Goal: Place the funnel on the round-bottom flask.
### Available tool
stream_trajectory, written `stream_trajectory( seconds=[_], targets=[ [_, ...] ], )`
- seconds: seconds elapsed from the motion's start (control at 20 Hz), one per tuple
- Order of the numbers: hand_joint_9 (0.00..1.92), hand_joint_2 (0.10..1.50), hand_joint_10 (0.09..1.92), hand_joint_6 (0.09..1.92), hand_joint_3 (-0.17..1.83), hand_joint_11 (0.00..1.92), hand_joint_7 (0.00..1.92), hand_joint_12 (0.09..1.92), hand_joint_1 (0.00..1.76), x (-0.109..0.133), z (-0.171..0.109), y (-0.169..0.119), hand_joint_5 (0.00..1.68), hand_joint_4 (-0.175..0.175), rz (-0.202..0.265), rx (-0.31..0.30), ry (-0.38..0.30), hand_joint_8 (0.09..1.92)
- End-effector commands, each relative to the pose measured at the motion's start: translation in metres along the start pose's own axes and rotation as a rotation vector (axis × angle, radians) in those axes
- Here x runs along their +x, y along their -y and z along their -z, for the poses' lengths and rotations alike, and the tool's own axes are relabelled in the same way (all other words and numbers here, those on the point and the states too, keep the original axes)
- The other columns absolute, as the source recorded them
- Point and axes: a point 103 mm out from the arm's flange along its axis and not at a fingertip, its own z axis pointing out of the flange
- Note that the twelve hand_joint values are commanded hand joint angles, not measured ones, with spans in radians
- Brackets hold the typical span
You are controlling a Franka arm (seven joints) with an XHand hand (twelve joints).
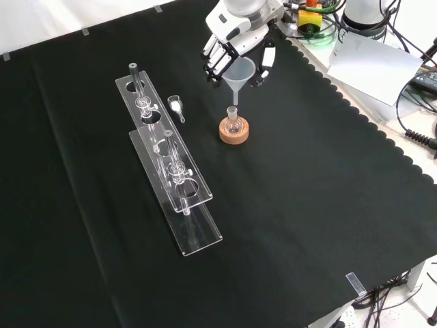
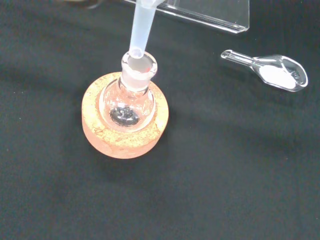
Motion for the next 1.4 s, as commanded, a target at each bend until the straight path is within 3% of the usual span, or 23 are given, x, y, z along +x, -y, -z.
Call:
stream_trajectory(
  seconds=[0.05,1.4],
  targets=[
    [0.84,0.86,0.55,0.72,0.65,0.57,0.38,1.26,0.79,0.006,0.0,-0.001,0.54,-0.059,-0.004,0.0,0.007,0.68],
    [0.83,0.88,0.57,0.72,0.63,0.57,0.37,1.26,0.78,-0.008,-0.025,-0.027,0.54,-0.063,0.012,0.03,-0.033,0.7]
  ],
)
